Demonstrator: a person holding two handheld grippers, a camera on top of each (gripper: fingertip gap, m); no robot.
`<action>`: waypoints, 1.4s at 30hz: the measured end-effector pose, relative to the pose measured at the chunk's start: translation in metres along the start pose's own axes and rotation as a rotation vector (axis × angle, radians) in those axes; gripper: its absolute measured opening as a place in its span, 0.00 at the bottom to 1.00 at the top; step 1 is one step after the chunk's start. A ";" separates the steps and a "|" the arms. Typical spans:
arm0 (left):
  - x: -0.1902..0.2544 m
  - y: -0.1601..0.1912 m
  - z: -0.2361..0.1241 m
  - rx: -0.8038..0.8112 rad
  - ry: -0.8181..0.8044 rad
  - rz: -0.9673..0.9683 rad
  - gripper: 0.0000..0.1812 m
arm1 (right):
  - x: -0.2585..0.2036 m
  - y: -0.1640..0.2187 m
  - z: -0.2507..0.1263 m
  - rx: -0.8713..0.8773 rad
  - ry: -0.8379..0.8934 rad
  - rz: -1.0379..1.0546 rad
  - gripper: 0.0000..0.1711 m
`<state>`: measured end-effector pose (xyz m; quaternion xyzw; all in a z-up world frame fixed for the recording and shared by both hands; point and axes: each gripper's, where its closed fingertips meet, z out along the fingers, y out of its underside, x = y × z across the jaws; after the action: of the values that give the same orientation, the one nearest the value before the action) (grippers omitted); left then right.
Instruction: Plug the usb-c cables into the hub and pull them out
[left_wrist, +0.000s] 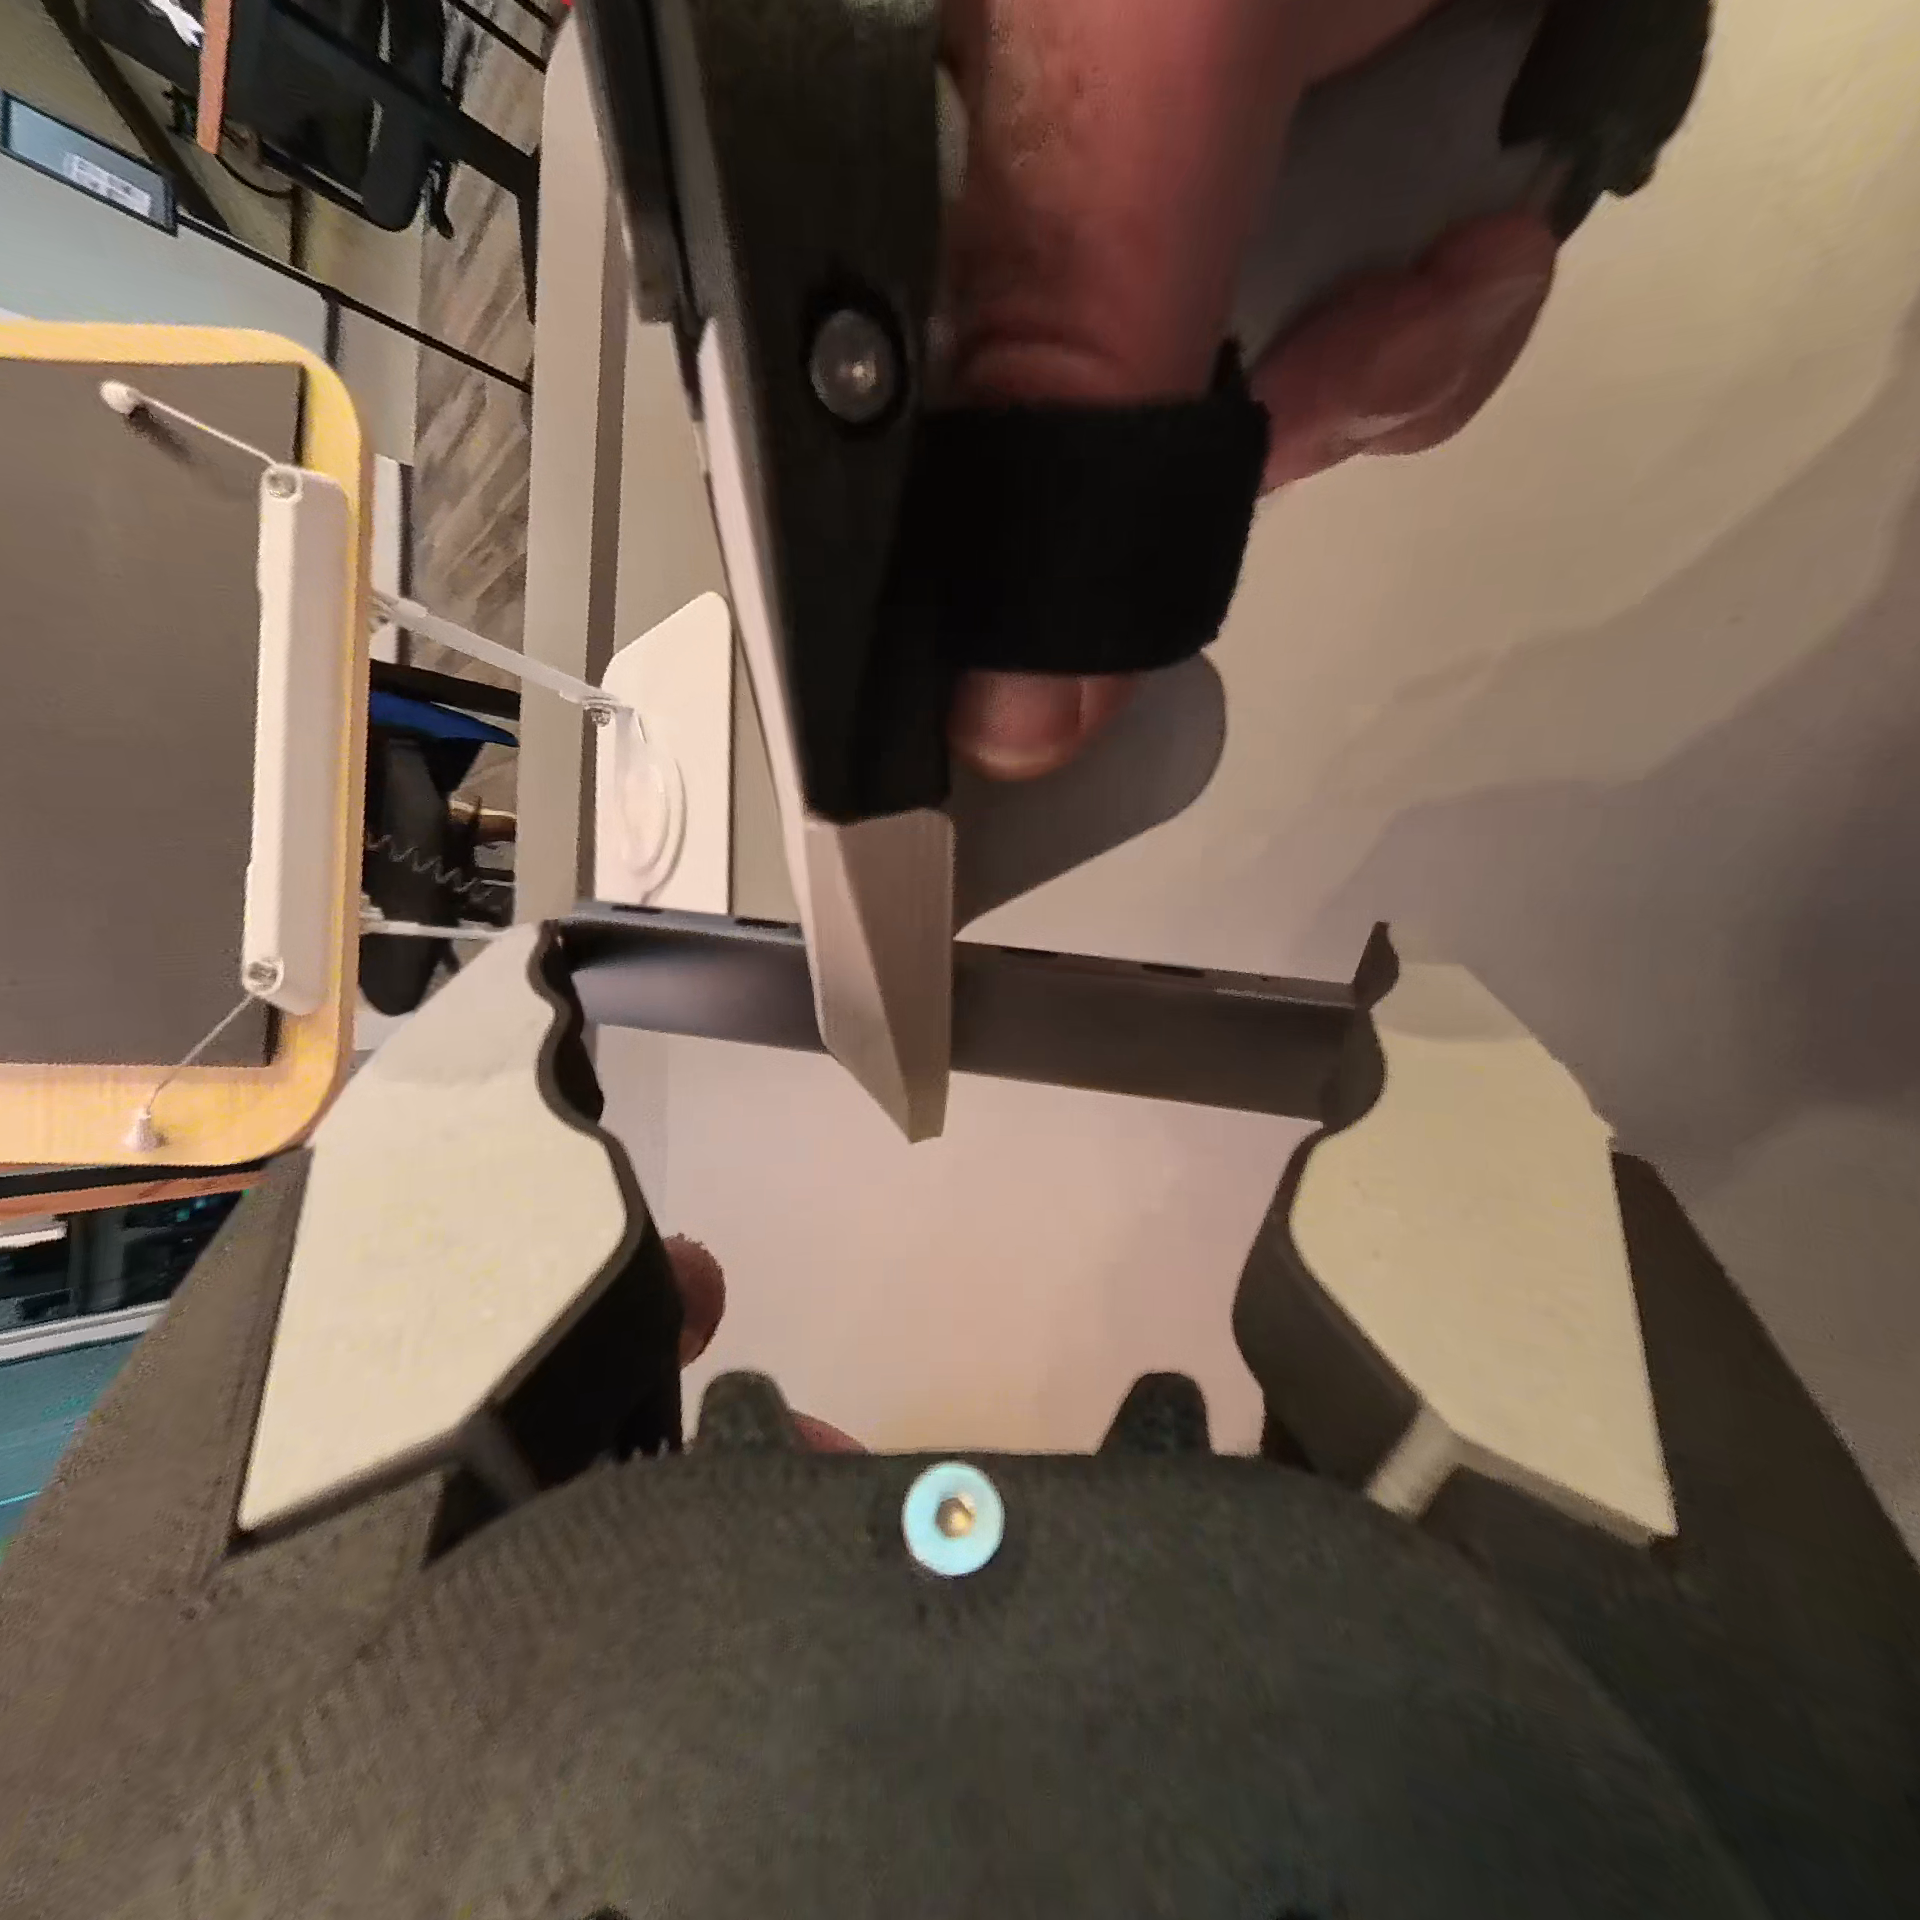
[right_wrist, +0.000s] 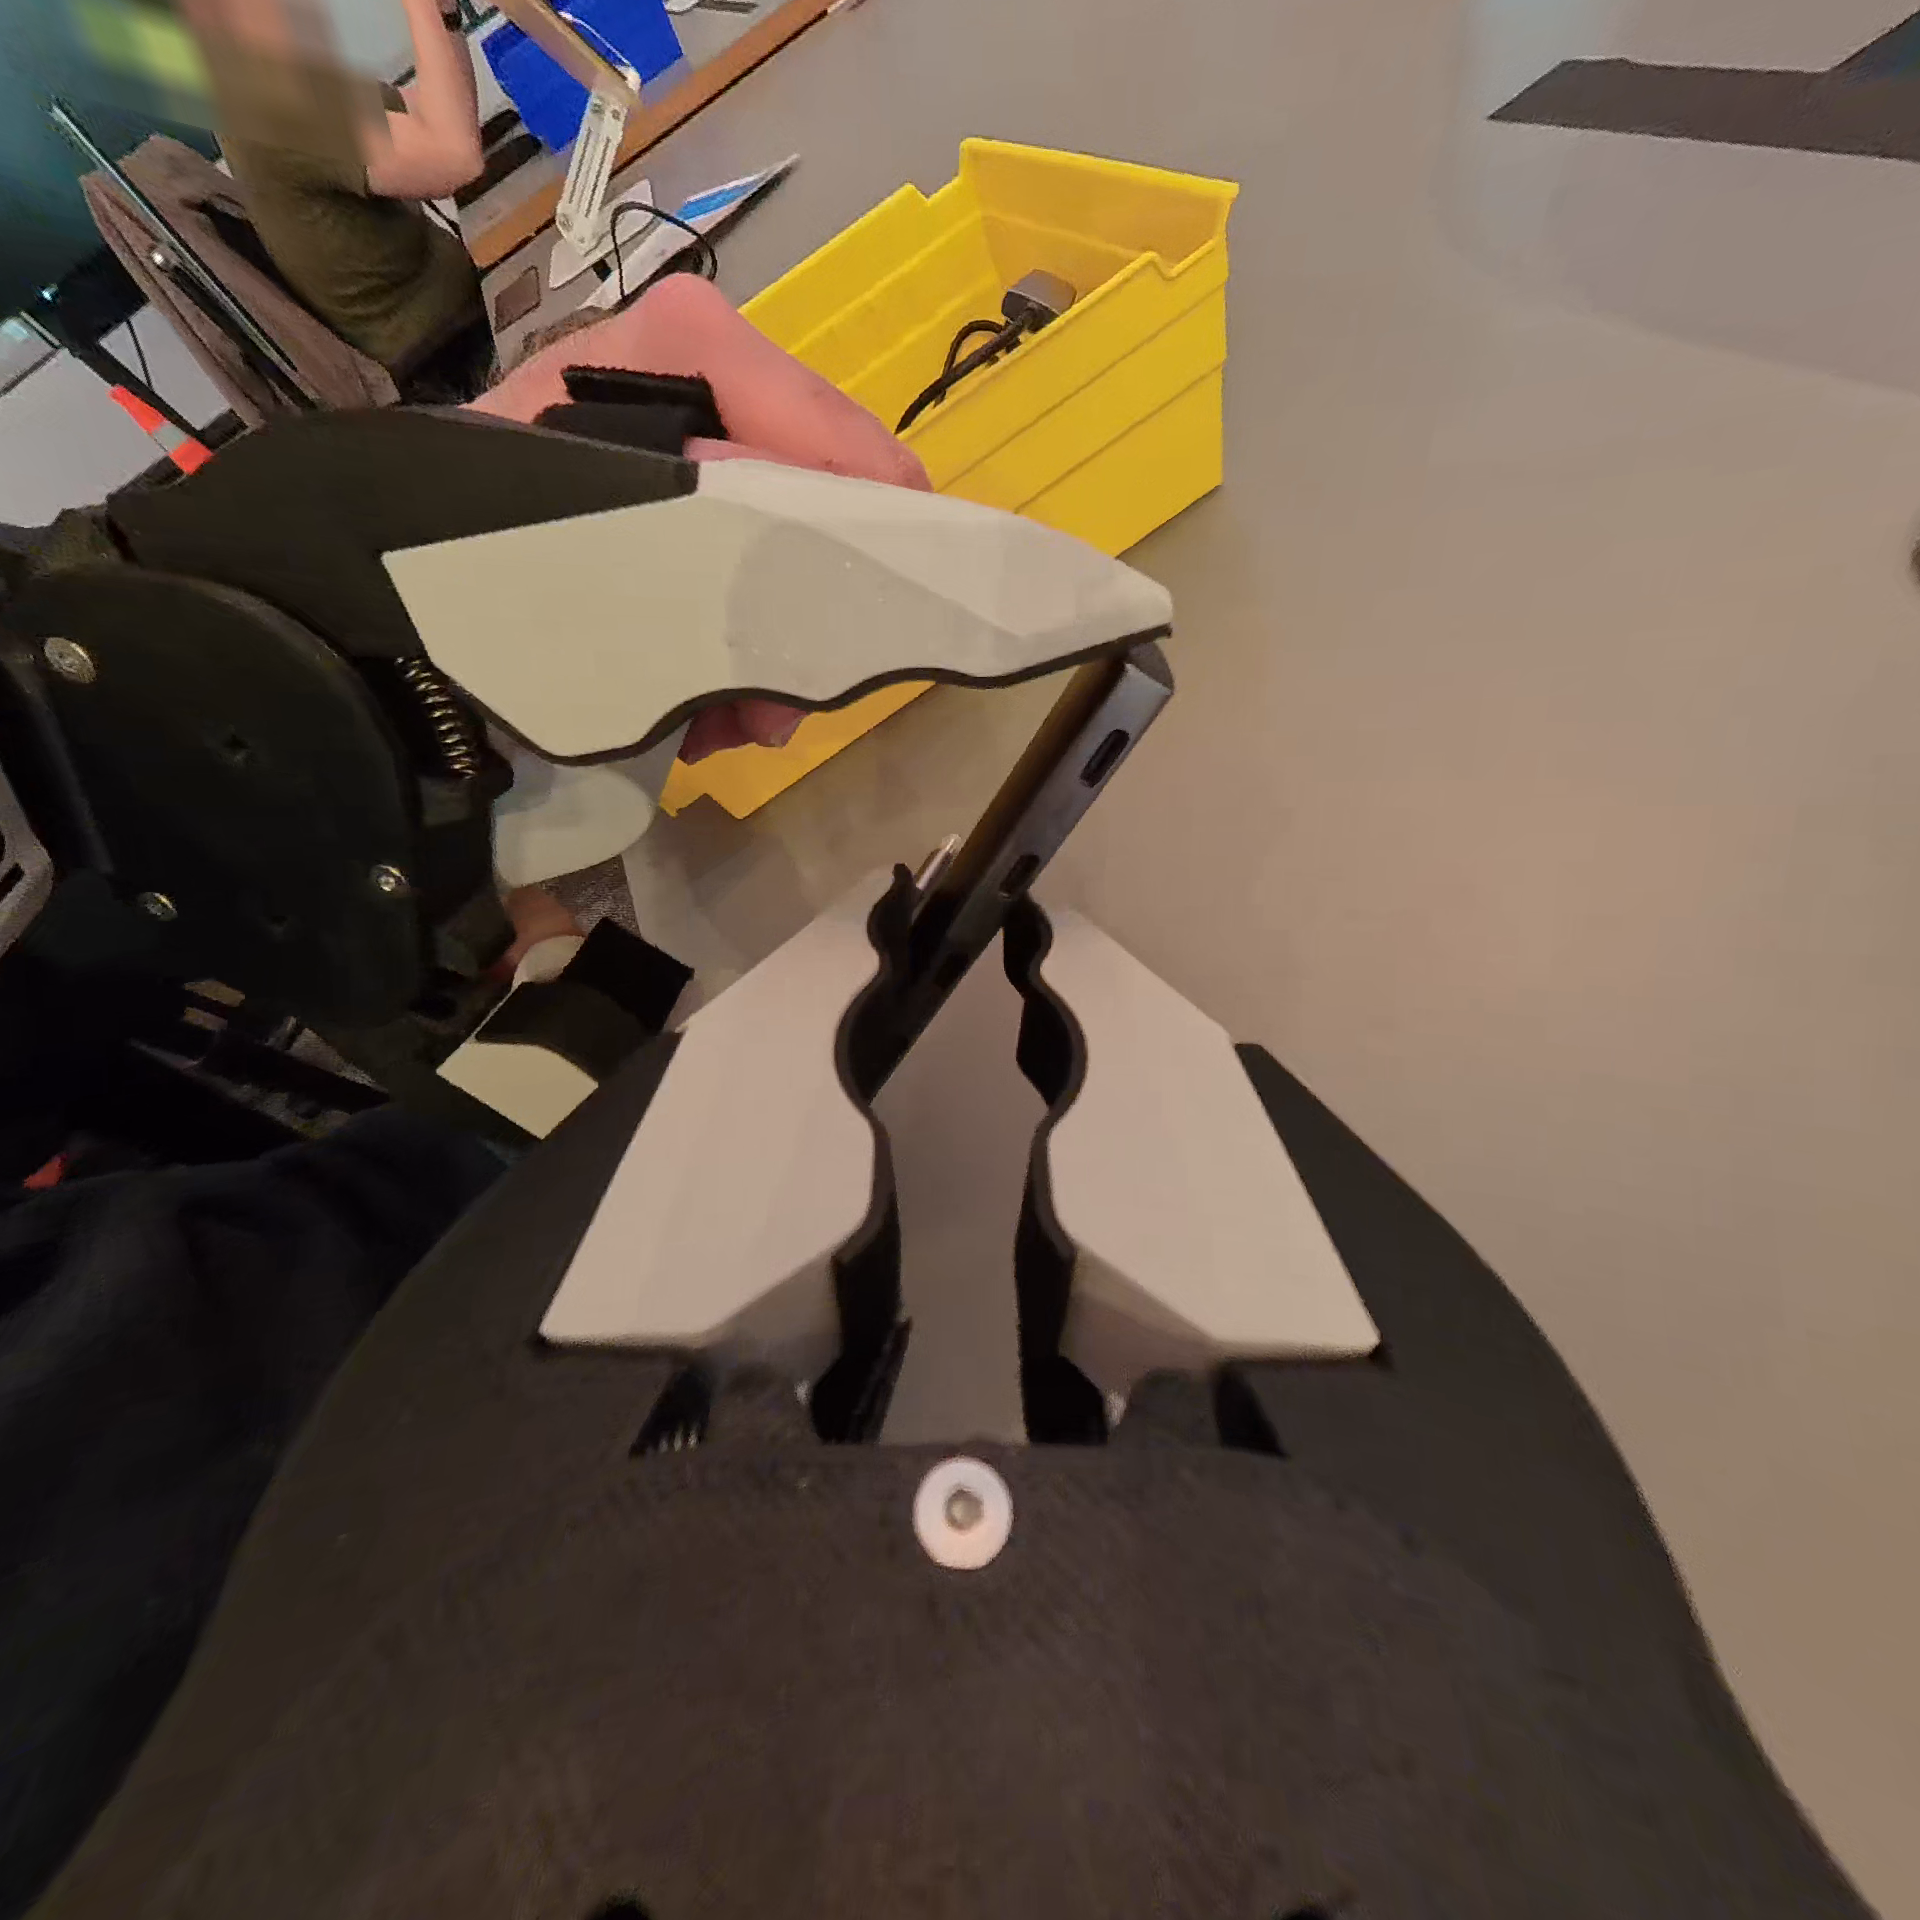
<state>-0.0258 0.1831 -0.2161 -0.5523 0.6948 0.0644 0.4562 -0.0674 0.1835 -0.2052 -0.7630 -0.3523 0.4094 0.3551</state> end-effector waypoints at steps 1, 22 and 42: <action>-0.001 0.000 0.000 0.000 -0.013 0.006 0.74 | 0.000 -0.001 -0.001 0.001 0.006 -0.007 0.08; -0.082 0.024 -0.036 0.041 -0.320 -0.156 0.42 | 0.124 -0.131 -0.359 0.248 0.737 -0.286 0.03; -0.060 0.049 -0.013 -0.074 -0.199 -0.173 0.45 | 0.302 0.085 -0.373 -0.372 0.848 0.174 0.27</action>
<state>-0.0752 0.2367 -0.1873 -0.6175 0.5929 0.1047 0.5062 0.4058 0.2962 -0.2350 -0.9403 -0.1782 0.0196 0.2893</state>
